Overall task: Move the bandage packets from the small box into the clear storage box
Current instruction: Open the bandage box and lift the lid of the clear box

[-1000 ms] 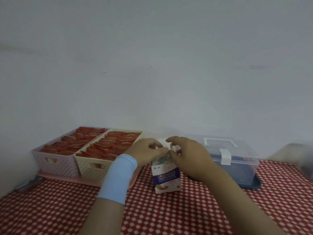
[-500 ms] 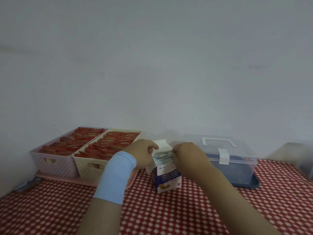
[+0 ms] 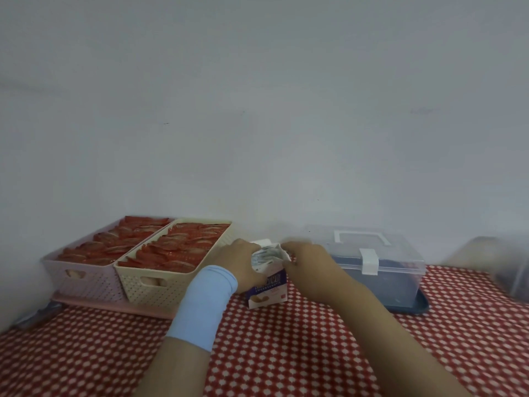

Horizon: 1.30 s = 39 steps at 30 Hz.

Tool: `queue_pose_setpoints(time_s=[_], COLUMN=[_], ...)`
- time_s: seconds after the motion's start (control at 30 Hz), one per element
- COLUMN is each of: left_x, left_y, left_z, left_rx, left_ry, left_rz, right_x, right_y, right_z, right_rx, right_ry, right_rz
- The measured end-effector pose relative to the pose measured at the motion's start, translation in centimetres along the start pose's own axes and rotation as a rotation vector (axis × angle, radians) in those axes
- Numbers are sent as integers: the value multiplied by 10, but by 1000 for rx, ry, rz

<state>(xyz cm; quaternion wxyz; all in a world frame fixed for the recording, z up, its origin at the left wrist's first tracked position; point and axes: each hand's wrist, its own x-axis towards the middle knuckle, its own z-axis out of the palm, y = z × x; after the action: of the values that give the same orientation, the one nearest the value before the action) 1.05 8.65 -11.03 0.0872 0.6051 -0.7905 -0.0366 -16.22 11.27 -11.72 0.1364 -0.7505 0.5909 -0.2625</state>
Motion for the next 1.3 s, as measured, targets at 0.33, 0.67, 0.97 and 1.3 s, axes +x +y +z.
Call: queue_pose_setpoints(time_s=[0.33,0.67,0.97,1.3], left_x=[-6,47,52,51], left_y=[56,132,131,117], left_z=[-23,7,24,17], left_rx=[-218,-45,-13,-167], left_ry=[300,-22,153,108], left_rz=[205,278,311,357], right_x=[-28,-34,-33,-30], right_y=[50,111,104,113], right_z=[-92,-94,-91,-100], right_rx=[-383,-586,-630,-411], right_ry=[74,94,155,427], right_rz=[-6,-73,-122,90])
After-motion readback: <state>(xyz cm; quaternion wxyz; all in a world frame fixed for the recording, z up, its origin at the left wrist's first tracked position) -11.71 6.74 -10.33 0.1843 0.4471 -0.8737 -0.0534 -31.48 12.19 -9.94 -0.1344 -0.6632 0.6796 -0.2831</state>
